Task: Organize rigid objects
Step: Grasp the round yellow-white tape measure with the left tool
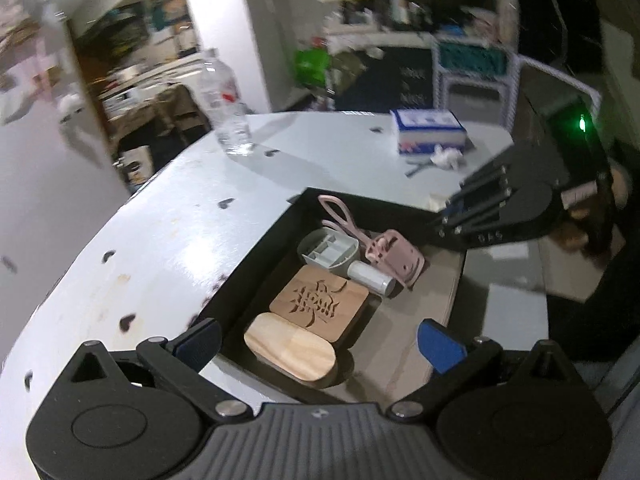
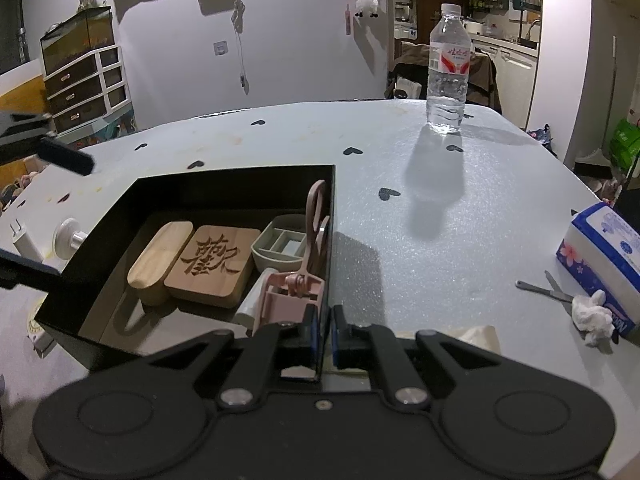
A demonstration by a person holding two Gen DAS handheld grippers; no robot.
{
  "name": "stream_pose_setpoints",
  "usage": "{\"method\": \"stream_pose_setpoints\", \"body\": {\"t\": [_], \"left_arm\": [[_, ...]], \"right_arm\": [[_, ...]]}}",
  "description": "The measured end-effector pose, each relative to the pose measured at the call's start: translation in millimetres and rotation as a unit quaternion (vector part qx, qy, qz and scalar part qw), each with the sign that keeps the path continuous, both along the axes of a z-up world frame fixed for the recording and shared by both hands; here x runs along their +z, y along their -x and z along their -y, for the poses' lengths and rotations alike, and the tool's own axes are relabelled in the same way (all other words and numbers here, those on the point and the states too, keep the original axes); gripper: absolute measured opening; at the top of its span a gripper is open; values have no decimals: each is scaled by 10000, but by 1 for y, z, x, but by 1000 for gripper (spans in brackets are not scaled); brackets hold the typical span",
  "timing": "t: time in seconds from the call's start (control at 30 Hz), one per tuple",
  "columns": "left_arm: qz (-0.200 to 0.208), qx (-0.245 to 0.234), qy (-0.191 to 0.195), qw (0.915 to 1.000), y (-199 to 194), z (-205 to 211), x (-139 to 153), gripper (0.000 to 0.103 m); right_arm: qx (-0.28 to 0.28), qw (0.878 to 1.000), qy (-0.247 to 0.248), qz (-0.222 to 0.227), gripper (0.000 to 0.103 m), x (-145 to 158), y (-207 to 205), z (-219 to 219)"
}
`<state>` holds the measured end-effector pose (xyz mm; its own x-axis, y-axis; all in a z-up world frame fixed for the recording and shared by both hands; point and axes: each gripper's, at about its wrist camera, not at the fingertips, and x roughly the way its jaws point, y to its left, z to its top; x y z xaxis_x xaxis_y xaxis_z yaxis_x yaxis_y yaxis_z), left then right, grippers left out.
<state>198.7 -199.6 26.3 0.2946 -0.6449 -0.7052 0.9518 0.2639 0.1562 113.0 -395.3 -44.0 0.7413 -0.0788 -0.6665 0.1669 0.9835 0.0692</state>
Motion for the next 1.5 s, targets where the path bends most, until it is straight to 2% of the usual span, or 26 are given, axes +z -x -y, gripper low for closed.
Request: {"method": "stream_pose_setpoints", "body": {"t": [0.1,0.27,0.43,0.5,0.67,0.77,0.9,0.97,1.1,1.27,1.5], "left_arm": [[-106,446,208,9987,8,-11,1,103],[-336,1111,522,9919,16,-28,-3,103],[-356,1812,848,9791,23,-51,-9,103],[-414,2123,982,9714,24,-60,-12,103],[-516,3062,1168,9434,29,-83,-25,103],[-574,3440,1276,9285,32,-97,-33,103],[-334,3877,1289,9121,37,-107,-40,103],[-353,4031,1364,9043,39,-112,-45,103],[-342,4097,1343,9016,43,-110,-54,101],[-366,4152,1066,9027,43,-104,-69,82],[-447,4265,777,9001,40,-96,-85,68]], "right_arm": [[4,10000,11,0,7,0,0,0],[-109,9999,32,8,5,0,0,-3],[-173,9998,106,-35,4,1,-1,-6],[-186,9998,79,-30,4,2,0,-6],[-158,9999,-27,3,5,1,0,-2],[-156,9999,-46,20,6,0,1,-1],[-174,9998,-87,28,6,0,1,-1],[-165,9998,-108,40,7,0,2,0],[-128,9998,-176,25,7,0,2,3],[-93,9999,-92,4,7,0,1,0],[-68,10000,-57,-14,7,1,0,0]]}}
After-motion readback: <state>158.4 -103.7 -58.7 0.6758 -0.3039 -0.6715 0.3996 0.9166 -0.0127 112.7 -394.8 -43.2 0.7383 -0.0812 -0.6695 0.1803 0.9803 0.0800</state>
